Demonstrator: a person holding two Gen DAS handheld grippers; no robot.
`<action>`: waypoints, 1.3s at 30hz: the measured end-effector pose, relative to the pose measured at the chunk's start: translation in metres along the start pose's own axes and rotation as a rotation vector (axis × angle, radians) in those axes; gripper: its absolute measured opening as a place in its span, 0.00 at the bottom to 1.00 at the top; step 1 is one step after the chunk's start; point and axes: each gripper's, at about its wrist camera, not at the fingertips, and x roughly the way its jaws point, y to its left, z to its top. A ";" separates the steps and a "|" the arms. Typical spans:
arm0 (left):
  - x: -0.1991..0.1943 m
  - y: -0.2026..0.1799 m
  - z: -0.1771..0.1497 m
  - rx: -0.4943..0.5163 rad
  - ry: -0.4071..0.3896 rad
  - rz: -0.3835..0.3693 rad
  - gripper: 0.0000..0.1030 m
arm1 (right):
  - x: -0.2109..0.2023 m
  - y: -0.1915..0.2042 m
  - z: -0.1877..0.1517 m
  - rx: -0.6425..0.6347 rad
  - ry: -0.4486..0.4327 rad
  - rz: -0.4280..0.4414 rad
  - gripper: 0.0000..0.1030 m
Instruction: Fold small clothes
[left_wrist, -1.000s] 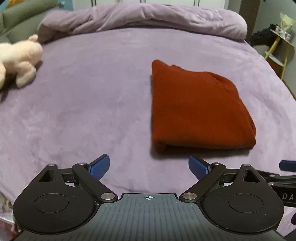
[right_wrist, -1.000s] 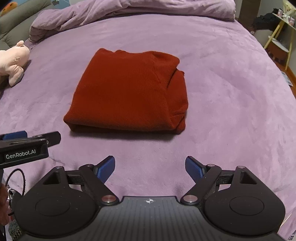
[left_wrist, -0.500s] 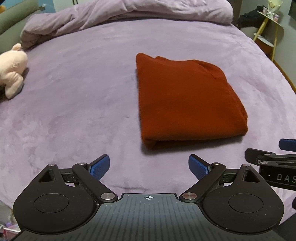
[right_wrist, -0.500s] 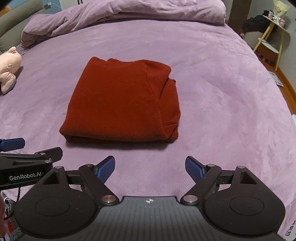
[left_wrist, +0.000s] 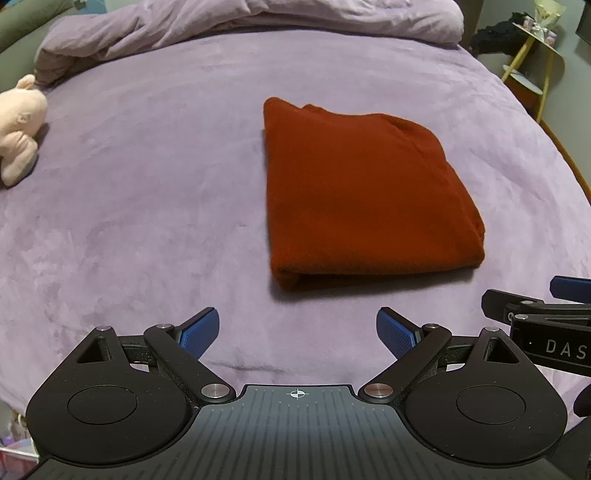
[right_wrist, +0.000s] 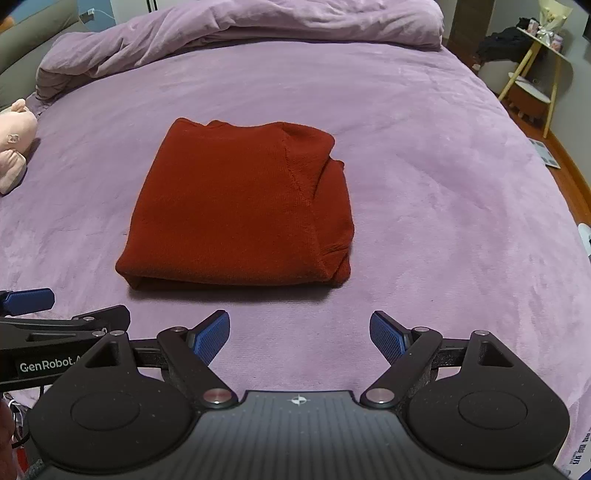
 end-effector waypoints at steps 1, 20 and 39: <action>0.000 0.000 0.000 -0.002 0.003 -0.002 0.93 | 0.000 0.000 0.000 -0.001 0.001 -0.001 0.81; 0.000 -0.004 -0.001 0.002 0.015 0.005 0.93 | -0.003 -0.003 0.001 0.002 -0.003 -0.001 0.81; -0.001 -0.006 0.001 0.010 0.023 0.004 0.93 | -0.004 -0.008 0.003 0.008 0.001 0.000 0.81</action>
